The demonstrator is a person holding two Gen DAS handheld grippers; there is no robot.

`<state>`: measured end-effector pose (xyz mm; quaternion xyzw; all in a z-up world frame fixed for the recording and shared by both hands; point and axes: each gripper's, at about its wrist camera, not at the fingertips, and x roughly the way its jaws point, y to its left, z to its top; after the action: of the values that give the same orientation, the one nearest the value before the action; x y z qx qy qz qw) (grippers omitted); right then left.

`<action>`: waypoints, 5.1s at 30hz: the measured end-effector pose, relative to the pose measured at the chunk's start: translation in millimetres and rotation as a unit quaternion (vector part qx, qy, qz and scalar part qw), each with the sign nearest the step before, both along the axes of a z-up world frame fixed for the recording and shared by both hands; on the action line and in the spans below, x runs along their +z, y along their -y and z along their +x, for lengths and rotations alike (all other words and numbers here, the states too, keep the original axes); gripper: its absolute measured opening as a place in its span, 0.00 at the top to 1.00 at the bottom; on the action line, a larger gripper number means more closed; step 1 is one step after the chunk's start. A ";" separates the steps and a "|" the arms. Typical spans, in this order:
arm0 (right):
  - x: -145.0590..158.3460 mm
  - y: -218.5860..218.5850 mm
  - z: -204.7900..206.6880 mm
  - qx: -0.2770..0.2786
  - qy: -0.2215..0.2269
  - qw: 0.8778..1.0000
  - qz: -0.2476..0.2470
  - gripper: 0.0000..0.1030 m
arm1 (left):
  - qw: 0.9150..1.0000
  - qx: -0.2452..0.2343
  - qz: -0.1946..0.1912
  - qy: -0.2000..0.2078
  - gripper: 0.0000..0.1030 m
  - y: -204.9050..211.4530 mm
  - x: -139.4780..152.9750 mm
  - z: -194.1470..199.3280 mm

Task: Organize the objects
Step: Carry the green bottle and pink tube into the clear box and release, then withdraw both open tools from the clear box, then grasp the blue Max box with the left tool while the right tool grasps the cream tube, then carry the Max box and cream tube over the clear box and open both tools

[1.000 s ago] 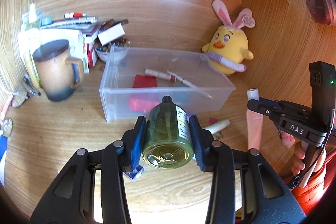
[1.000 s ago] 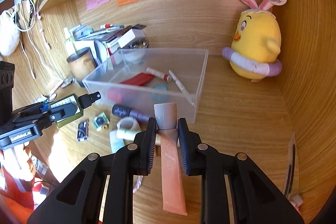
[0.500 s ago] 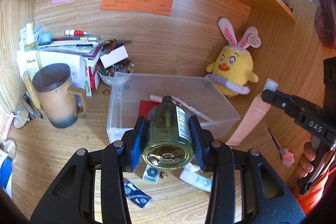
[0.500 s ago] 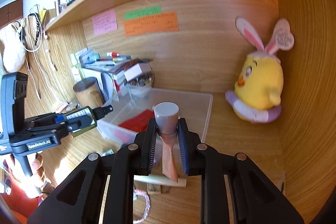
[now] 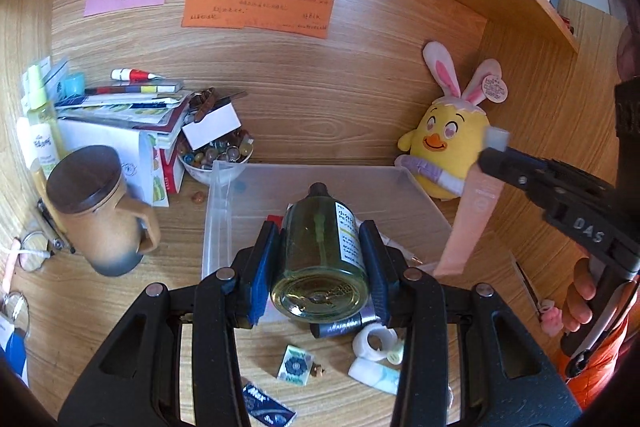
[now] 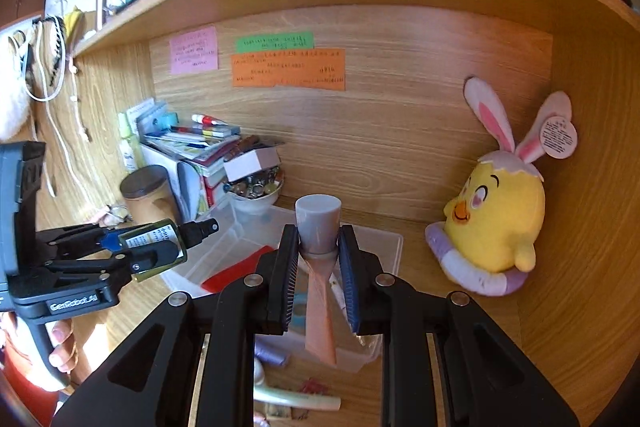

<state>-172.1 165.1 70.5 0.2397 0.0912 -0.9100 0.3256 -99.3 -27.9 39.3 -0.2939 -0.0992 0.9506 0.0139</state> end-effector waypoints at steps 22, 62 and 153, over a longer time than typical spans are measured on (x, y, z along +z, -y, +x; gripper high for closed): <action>-61.8 90.4 -76.4 0.061 0.075 0.988 0.122 0.82 | 0.997 0.011 -0.017 0.078 0.60 9.3 -44.5 -72.0; -46.9 -2.7 3.7 -0.008 0.045 0.997 0.059 0.20 | 0.998 0.010 -0.053 0.030 0.01 -12.2 -11.2 12.5; -70.6 -42.8 32.0 0.022 0.091 0.995 0.023 0.86 | 0.998 0.016 -0.057 0.017 0.49 -18.8 -36.8 37.7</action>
<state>-140.1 207.9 -0.2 0.3272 0.0874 -0.8746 0.3470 -61.6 -9.1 2.4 -0.3086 -0.0499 0.9497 -0.0195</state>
